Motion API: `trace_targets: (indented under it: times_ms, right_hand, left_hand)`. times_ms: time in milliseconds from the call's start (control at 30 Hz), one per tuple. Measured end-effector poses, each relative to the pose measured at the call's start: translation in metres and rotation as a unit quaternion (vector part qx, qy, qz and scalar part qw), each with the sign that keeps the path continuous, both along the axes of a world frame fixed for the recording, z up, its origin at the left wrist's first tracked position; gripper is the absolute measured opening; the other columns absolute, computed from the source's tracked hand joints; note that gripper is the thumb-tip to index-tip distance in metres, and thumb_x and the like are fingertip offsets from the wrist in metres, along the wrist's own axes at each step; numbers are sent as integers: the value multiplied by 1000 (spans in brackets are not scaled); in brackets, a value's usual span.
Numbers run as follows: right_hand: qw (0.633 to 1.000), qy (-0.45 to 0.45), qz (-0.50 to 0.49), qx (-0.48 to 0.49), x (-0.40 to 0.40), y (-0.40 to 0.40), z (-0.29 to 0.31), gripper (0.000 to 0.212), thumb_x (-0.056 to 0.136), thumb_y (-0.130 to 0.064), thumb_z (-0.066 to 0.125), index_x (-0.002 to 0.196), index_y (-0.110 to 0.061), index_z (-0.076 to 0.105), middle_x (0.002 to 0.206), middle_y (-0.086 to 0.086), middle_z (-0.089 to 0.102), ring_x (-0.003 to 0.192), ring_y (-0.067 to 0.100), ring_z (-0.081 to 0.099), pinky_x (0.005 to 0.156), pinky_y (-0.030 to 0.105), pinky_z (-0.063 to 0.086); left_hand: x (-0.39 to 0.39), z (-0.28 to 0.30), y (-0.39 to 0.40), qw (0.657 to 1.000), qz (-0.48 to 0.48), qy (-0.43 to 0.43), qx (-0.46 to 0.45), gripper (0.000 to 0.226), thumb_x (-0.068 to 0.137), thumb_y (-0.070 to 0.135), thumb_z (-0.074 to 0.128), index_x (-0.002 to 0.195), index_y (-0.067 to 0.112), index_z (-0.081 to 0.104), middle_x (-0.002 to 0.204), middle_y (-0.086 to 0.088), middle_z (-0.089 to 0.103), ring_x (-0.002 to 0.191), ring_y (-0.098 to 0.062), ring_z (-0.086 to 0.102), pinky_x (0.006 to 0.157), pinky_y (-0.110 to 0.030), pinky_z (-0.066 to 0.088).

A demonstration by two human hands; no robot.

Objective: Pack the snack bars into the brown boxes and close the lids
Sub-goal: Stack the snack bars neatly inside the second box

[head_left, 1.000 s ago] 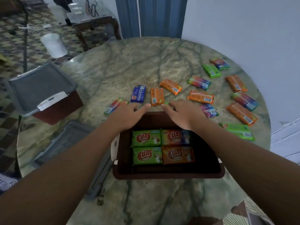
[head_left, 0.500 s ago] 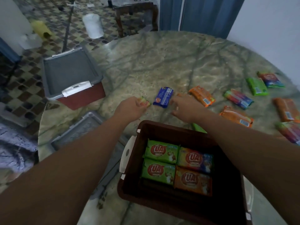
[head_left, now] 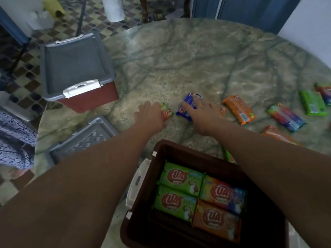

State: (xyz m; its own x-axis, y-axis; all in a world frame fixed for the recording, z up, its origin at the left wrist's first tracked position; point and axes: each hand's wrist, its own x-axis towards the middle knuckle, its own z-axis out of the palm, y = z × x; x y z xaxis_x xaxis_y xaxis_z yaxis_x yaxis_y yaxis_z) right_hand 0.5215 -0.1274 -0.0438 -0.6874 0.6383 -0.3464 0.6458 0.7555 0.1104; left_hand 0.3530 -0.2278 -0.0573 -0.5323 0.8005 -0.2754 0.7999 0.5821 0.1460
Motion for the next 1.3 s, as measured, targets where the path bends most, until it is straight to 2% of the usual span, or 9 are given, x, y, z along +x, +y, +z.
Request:
trace_targets:
  times_ms: [100, 167, 233, 400, 667, 733, 833, 967, 1300]
  right_hand:
    - [1000, -11, 19, 6, -6, 6, 4, 97, 97, -13, 63, 164, -34, -5, 171, 15, -7, 153, 42, 18, 119, 55, 29]
    - [999, -33, 21, 23, -10, 7, 9, 94, 98, -18, 63, 164, -36, -2, 170, 16, 6, 139, 42, 42, 99, 47, 45]
    - [997, -60, 23, 45, -14, 4, 13, 86, 99, -22, 62, 163, -36, 6, 166, 17, 16, 125, 40, 53, 82, 42, 43]
    - [994, -85, 34, 66, -27, -1, 18, 76, 93, -20, 72, 155, -29, 29, 158, 18, 27, 131, 38, 46, 80, 44, 41]
    - [984, -60, 134, 102, -25, 5, 18, 71, 90, -30, 73, 151, -22, 37, 158, 15, 35, 151, 38, 26, 120, 58, 26]
    - [988, -43, 128, 69, -25, 0, 14, 70, 91, -43, 69, 147, -17, 35, 147, 14, 50, 142, 35, 43, 122, 57, 23]
    - [993, 37, 105, 42, -18, -10, 13, 63, 90, -57, 60, 135, -17, 40, 126, 11, 59, 113, 31, 60, 110, 47, 38]
    - [987, 156, 23, 33, -3, -22, 30, 57, 84, -63, 55, 126, -25, 46, 109, 2, 51, 94, 25, 57, 71, 36, 45]
    - [953, 274, -119, 59, 55, -78, 81, 60, 81, -70, 54, 122, -26, 49, 101, -3, 50, 86, 24, 59, 67, 36, 47]
  left_hand:
    - [-4, -4, 0, 1000, 5, -24, 15, 69, 80, 45, 81, 133, 19, 45, 128, -8, 50, 115, -30, 52, 95, -49, 51]
    - [-7, -4, -1, 1000, -2, -20, 20, 67, 82, 47, 79, 133, 17, 47, 126, -8, 51, 112, -29, 54, 95, -48, 52]
    - [-9, -7, -2, 1000, -9, -22, 21, 67, 82, 48, 78, 134, 17, 50, 125, -8, 50, 111, -27, 53, 95, -46, 52]
    - [-14, -7, -5, 999, -14, -35, 11, 69, 78, 51, 82, 131, 15, 56, 122, -8, 50, 108, -27, 52, 94, -44, 51]
    - [-11, -1, -12, 998, -9, -54, 9, 80, 71, 53, 86, 131, 19, 44, 126, -9, 44, 111, -30, 52, 92, -47, 53]
    - [-9, 3, -15, 997, -7, -64, 39, 80, 71, 52, 86, 128, 21, 40, 125, -9, 41, 106, -28, 54, 86, -43, 54]
    - [-11, 12, -20, 992, -17, -92, 84, 76, 72, 52, 82, 122, 20, 34, 114, -6, 46, 93, -24, 57, 69, -35, 49]
    - [-13, 28, -30, 986, -30, -89, 141, 72, 70, 57, 74, 116, 20, 32, 101, -5, 55, 83, -24, 60, 65, -38, 47]
    - [21, 104, -64, 959, -121, -53, 249, 60, 72, 59, 70, 110, 25, 38, 89, 3, 56, 73, -18, 59, 62, -36, 49]
